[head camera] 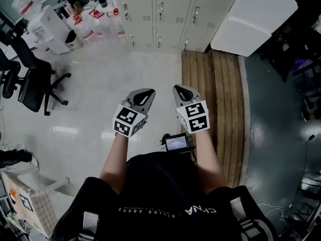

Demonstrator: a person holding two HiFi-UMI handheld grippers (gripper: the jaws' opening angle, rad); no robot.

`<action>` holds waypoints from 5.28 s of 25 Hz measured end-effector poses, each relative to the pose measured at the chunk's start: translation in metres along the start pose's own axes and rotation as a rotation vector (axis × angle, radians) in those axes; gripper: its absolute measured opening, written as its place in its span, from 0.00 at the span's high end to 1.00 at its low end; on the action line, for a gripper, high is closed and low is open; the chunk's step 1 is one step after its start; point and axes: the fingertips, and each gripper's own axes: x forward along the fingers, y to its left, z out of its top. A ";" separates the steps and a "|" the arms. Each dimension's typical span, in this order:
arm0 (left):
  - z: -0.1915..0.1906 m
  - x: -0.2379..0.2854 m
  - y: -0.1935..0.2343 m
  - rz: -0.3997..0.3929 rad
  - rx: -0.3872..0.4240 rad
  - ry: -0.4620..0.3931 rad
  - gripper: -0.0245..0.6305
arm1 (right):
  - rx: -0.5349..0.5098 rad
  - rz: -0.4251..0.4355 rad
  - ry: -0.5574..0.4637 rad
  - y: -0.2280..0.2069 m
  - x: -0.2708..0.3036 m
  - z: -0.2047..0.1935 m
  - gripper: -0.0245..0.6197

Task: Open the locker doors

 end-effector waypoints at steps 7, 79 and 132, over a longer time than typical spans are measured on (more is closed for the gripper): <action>0.021 0.051 0.018 0.038 0.021 0.022 0.93 | 0.044 0.017 -0.027 -0.062 0.024 0.008 0.92; 0.141 0.415 0.463 -0.056 -0.065 0.083 0.93 | 0.128 0.010 0.027 -0.369 0.465 0.218 0.92; -0.060 0.678 0.620 0.362 -0.223 0.102 0.83 | 0.075 -0.033 0.059 -0.448 0.631 0.096 0.92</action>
